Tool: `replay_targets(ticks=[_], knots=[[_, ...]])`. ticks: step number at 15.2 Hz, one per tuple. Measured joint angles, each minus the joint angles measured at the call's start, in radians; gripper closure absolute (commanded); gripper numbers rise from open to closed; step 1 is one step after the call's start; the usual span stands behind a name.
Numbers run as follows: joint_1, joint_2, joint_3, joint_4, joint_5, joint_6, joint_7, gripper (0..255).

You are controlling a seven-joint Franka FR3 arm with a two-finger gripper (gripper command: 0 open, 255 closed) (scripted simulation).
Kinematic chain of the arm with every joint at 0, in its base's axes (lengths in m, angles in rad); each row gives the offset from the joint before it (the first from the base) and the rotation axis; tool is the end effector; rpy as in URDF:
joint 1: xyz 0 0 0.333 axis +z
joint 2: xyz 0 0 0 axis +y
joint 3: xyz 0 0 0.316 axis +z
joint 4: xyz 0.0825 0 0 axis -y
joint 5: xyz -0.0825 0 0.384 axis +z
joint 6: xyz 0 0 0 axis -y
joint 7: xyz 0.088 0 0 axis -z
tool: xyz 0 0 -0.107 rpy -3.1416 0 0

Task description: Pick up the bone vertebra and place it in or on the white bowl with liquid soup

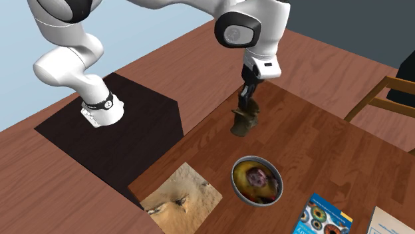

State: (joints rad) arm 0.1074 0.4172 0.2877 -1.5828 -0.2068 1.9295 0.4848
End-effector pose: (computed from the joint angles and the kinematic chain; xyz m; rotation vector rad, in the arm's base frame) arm 0.6294 0.2215 0.4002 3.0507 -0.0492 -0.0214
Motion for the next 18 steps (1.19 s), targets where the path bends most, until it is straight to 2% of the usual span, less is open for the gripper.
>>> replay_targets(ticks=[9,12,16,18], knots=[[-0.082,0.141,-0.051,0.290,-0.008,-0.133,-0.169,255],[-0.100,0.224,-0.067,0.449,-0.013,-0.203,-0.226,255],[-0.105,0.398,-0.091,0.773,-0.024,-0.343,-0.305,255],[-0.111,0.429,-0.095,0.813,-0.025,-0.352,-0.320,255]])
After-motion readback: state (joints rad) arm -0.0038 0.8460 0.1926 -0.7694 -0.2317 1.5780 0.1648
